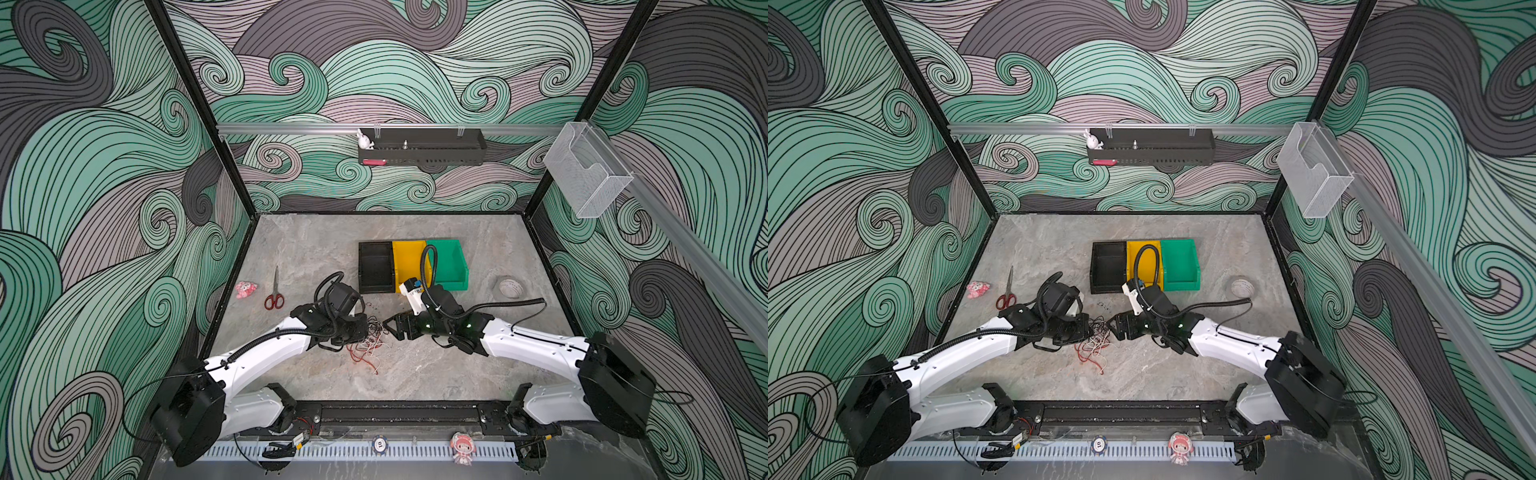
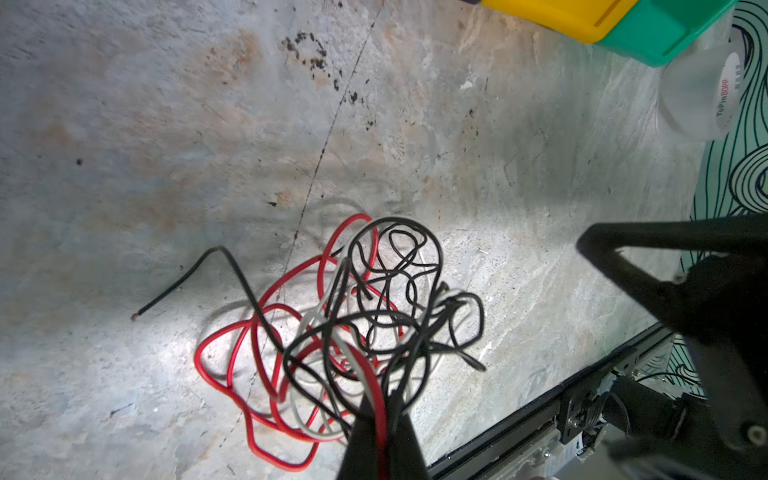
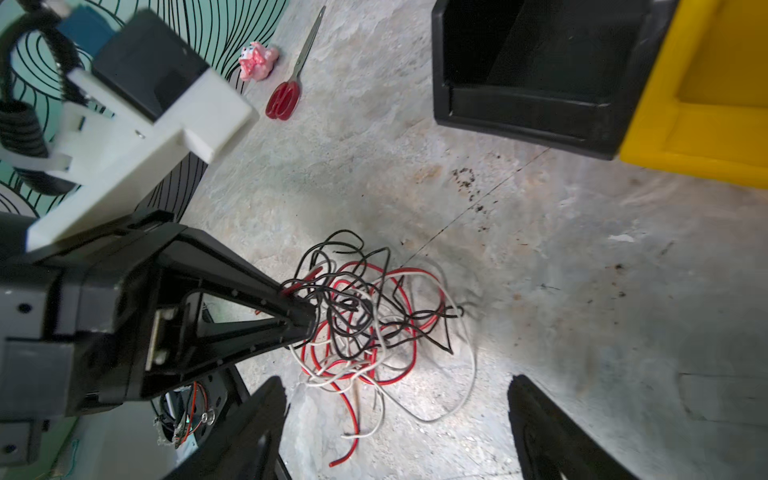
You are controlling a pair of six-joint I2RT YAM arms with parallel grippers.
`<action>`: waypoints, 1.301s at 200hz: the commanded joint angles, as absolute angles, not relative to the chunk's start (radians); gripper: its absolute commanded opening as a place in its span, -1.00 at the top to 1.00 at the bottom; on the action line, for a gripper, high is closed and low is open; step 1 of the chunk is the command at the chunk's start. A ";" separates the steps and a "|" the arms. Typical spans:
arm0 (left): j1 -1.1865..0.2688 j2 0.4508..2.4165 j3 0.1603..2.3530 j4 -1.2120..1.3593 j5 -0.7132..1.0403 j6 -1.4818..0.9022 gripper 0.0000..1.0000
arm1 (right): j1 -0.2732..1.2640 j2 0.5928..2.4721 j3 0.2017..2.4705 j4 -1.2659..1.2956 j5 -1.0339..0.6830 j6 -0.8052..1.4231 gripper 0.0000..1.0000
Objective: Untangle the cables
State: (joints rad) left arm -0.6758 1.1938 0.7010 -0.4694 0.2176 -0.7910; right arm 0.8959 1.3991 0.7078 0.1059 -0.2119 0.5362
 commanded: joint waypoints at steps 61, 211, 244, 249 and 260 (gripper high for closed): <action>-0.681 1.131 0.625 -0.423 0.170 -0.827 0.90 | 0.951 1.608 0.777 0.266 -0.295 0.614 -0.11; -0.678 1.055 0.573 -0.478 0.171 -0.826 -0.08 | 0.981 1.659 0.806 0.223 -0.215 0.572 0.71; -0.677 1.058 0.571 -0.465 0.181 -0.824 -0.23 | 0.985 1.617 0.822 0.063 -0.044 0.494 0.73; -0.678 1.061 0.571 -0.460 0.187 -0.824 -0.24 | 0.985 1.609 0.820 0.046 -0.023 0.488 0.73; -0.677 1.067 0.570 -0.449 0.196 -0.822 -0.29 | 0.984 1.592 0.816 0.025 0.022 0.480 0.73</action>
